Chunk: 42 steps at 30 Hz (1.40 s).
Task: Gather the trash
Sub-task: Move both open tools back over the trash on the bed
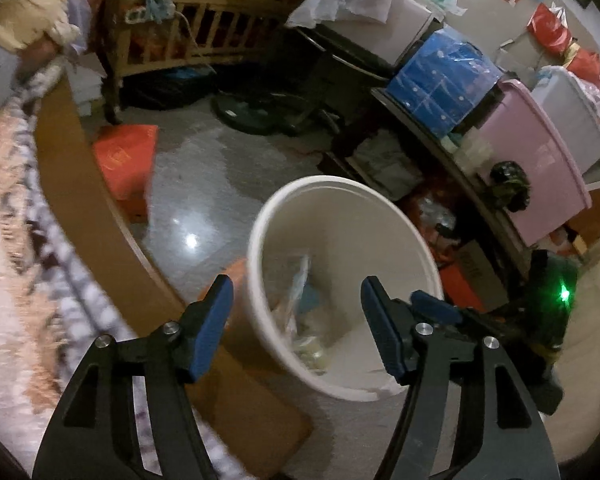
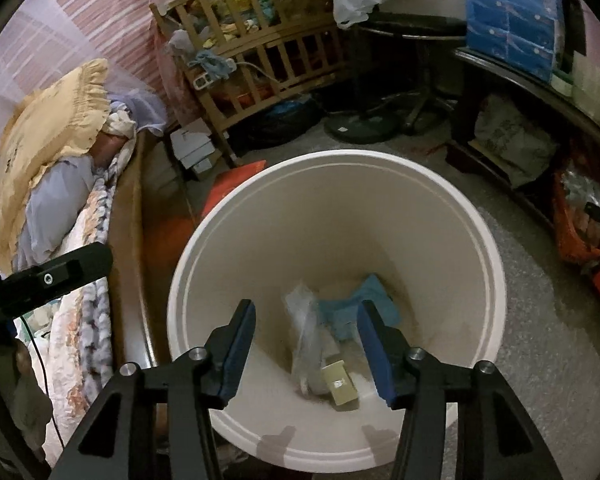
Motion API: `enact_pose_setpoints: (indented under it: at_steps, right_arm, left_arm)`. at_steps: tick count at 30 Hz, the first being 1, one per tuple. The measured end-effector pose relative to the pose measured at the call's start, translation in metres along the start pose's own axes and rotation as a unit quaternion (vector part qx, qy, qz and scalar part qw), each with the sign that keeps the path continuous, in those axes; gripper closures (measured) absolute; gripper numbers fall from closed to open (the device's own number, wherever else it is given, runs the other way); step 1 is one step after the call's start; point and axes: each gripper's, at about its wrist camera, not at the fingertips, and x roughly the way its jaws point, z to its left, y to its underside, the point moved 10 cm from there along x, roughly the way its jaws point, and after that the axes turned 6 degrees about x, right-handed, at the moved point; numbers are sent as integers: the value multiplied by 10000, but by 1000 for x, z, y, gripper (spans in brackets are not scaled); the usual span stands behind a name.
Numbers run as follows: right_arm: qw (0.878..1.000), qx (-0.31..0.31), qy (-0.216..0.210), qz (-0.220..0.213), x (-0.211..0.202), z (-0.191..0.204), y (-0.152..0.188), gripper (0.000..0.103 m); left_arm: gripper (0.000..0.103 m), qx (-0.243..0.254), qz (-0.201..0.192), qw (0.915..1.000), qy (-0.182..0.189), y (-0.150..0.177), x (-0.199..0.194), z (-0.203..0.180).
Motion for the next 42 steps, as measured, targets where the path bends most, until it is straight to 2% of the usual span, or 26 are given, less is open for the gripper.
enact_pose_setpoints:
  at_steps: [8, 18, 27, 34, 42]
  right_arm:
    - [9993, -246, -235, 137, 7, 38, 14, 45]
    - [9952, -718, -640, 173, 7, 118, 27, 41]
    - [9848, -1269, -1119, 402, 16, 206, 55, 38]
    - [9720, -1793, -1368, 665, 31, 275, 84, 36]
    - [9619, -2090, -1539, 854, 44, 323, 105, 35]
  left_arm:
    - [38, 53, -199, 9966, -792, 17, -31, 45]
    - [38, -68, -401, 9872, -1544, 48, -82, 108]
    - [38, -539, -430, 9761, -2061, 84, -132, 173]
    - [38, -1069, -432, 9634, -2421, 120, -174, 234]
    - [38, -1875, -379, 9500, -2469, 152, -185, 291]
